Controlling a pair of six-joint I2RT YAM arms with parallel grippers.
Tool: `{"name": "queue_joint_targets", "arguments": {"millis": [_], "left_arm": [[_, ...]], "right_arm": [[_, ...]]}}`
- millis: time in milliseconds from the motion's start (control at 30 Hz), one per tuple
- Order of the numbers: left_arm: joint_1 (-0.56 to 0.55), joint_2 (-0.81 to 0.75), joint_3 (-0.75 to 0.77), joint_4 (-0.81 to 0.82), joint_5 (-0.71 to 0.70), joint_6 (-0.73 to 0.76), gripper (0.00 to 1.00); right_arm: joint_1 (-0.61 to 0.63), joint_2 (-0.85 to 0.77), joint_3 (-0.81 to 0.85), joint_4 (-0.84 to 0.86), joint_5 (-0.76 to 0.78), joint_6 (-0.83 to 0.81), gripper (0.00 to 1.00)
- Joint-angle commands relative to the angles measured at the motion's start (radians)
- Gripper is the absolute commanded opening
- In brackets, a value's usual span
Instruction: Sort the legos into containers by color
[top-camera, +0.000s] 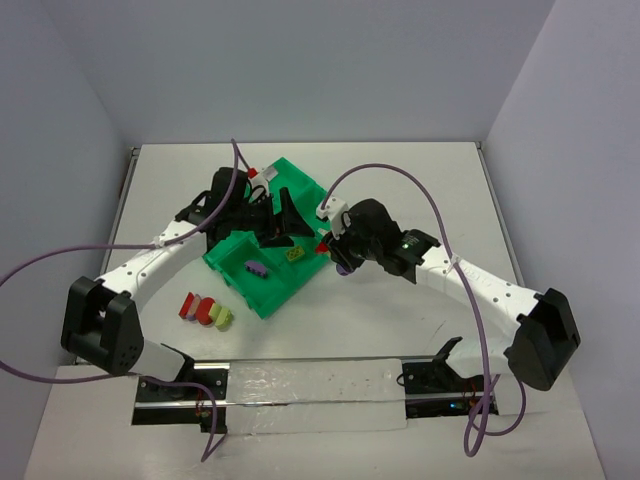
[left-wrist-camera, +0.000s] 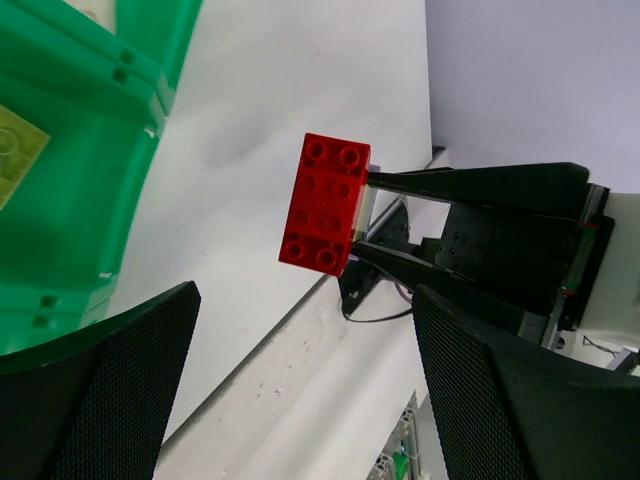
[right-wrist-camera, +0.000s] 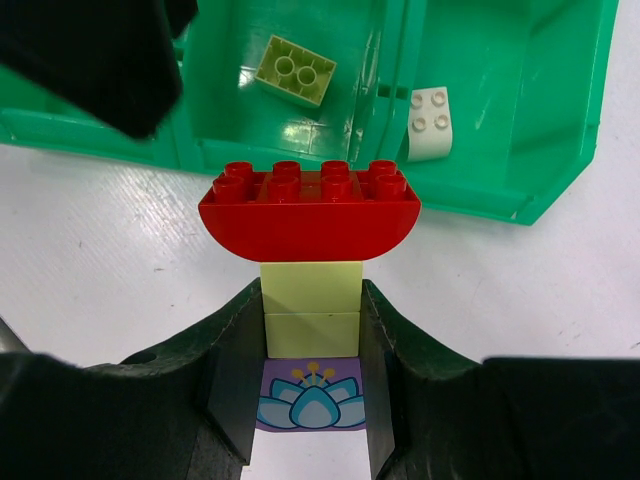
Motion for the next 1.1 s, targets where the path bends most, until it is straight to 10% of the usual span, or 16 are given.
{"name": "queue_joint_targets", "arguments": {"millis": [0, 300, 733, 1067], "left_arm": [[-0.025, 0.038, -0.016, 0.127, 0.072, -0.039, 0.92], [-0.072, 0.11, -0.005, 0.19, 0.112, -0.067, 0.9], [-0.079, 0.129, -0.046, 0.291, 0.177, -0.109, 0.58], [-0.071, 0.121, 0.005, 0.225, 0.142, -0.072, 0.06]], "right_arm": [[0.016, -0.049, 0.03, 0.056, -0.007, 0.011, 0.0], [0.027, -0.063, 0.034, 0.063, -0.01, 0.014, 0.0], [0.034, -0.081, 0.023, 0.066, -0.007, 0.006, 0.0], [0.034, -0.087, -0.047, 0.108, -0.008, 0.0, 0.0]]}}
